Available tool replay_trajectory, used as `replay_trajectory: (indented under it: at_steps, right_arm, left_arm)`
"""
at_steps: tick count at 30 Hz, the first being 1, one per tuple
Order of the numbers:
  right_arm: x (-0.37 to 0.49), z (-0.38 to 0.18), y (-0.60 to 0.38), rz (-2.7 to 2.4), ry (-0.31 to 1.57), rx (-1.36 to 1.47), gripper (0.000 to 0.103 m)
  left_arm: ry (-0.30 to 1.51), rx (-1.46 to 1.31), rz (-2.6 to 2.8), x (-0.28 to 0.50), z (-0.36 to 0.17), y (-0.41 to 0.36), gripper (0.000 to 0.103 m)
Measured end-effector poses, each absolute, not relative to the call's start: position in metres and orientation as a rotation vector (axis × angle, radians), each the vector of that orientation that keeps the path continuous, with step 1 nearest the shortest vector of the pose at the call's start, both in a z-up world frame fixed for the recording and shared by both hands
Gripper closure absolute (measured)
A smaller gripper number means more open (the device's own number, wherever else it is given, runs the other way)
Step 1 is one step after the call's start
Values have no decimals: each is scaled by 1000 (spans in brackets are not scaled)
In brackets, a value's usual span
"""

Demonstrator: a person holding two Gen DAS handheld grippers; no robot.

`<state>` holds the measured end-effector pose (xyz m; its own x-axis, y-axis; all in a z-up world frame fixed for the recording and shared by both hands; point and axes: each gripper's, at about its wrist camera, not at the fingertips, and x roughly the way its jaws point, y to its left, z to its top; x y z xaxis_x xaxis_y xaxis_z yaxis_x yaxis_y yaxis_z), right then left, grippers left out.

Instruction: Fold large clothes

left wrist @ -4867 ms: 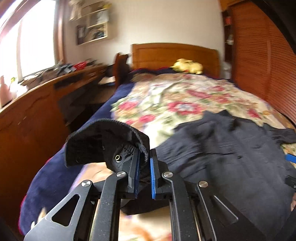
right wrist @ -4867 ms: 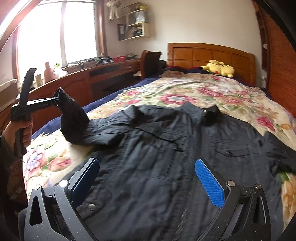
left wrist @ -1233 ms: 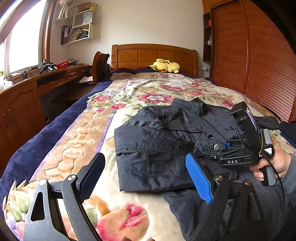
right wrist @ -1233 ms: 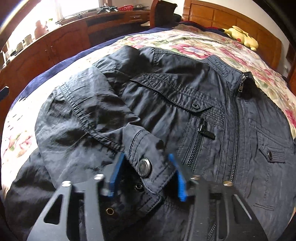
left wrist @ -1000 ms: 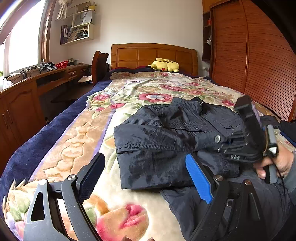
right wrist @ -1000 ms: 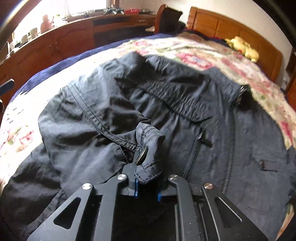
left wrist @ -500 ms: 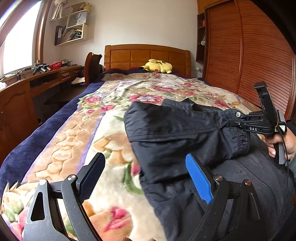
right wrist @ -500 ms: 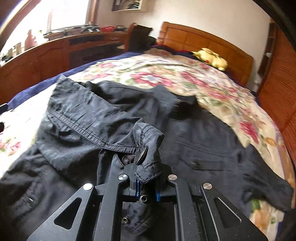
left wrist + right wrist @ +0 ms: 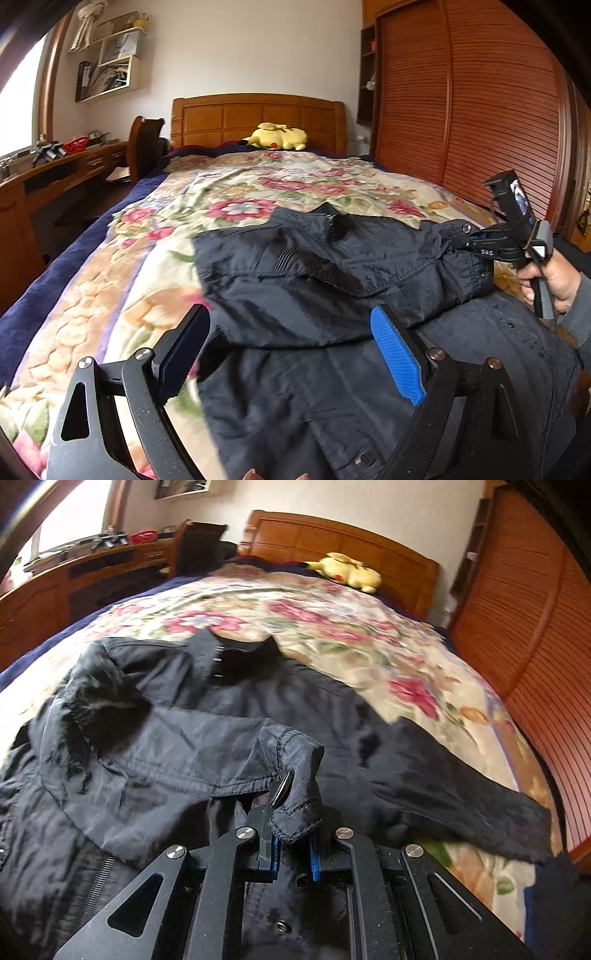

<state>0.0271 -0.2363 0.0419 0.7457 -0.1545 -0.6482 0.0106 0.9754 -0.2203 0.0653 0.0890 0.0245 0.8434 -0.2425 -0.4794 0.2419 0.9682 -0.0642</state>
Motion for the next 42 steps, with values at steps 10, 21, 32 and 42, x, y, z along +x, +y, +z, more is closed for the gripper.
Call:
replay_trajectory:
  at_steps: [10, 21, 32, 42]
  right_arm:
    - [37, 35, -244, -94, 767, -158, 91]
    - [48, 19, -267, -71, 783, -100, 85]
    - [42, 17, -291, -55, 801, -54, 52]
    - [33, 1, -298, -32, 813, 7, 52]
  left_arm:
    - [542, -14, -320, 92, 19, 62, 14]
    - [565, 0, -336, 107, 12, 43, 14]
    - [610, 49, -330, 121, -8, 24, 14]
    - [646, 36, -313, 129, -20, 25, 14]
